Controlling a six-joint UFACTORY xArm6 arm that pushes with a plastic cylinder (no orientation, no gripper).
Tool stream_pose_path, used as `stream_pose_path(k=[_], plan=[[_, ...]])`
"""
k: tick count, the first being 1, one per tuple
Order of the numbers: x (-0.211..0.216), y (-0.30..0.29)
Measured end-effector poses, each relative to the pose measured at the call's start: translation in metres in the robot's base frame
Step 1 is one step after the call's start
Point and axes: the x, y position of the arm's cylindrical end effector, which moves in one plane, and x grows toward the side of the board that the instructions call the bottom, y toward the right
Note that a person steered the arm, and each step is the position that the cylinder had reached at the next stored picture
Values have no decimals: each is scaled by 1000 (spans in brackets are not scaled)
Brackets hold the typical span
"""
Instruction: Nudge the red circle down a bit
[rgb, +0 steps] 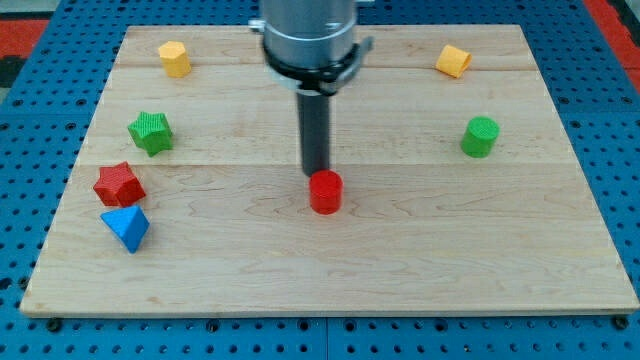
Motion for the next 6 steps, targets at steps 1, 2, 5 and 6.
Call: stream_pose_path(k=[1,2,5,6], plan=[[21,10],[62,18],[43,-16],[92,-18]])
